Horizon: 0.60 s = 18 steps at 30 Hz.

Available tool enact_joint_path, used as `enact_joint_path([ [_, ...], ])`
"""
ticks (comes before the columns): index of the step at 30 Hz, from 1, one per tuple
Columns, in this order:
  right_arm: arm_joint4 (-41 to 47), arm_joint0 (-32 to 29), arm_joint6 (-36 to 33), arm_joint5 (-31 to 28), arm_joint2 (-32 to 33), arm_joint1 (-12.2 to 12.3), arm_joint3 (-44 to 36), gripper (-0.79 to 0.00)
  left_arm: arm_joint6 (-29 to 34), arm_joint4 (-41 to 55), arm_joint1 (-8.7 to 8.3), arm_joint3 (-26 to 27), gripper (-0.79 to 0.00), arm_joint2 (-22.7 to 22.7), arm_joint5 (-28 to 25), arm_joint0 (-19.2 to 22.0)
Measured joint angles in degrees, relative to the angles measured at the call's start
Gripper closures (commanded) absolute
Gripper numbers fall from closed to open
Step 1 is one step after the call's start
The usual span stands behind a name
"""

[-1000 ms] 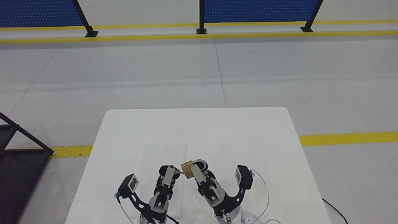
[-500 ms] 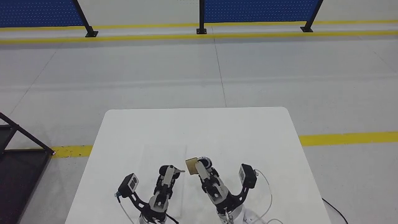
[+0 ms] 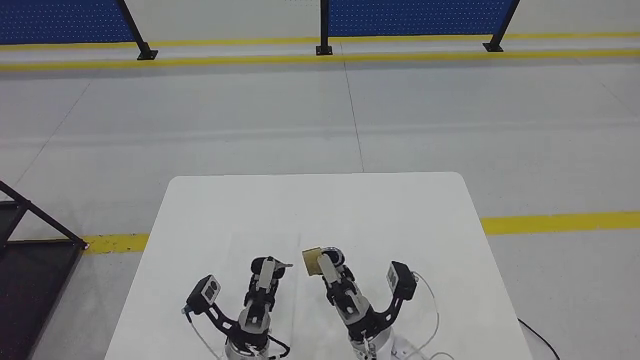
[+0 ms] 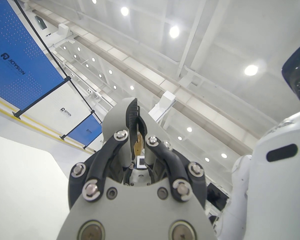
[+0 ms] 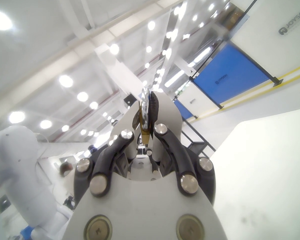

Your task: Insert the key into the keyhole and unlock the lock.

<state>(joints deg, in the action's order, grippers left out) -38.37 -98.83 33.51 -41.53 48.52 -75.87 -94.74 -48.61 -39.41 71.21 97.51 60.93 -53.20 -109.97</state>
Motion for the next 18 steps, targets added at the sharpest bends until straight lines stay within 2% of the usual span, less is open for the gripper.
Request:
enact_joint_path([
  [9,-2.5,1.5,7.5,0.8,-1.6,-0.9,0.9,0.0,-7.1,-1.4,3.21,1.1,0.0,-3.8,4.6,1.1],
  [18,-4.9,3.1,11.5,1.5,-3.0,-1.1,2.7,0.0,-8.2,-4.6,5.21,-1.5,0.0,-4.5,5.7,2.6],
])
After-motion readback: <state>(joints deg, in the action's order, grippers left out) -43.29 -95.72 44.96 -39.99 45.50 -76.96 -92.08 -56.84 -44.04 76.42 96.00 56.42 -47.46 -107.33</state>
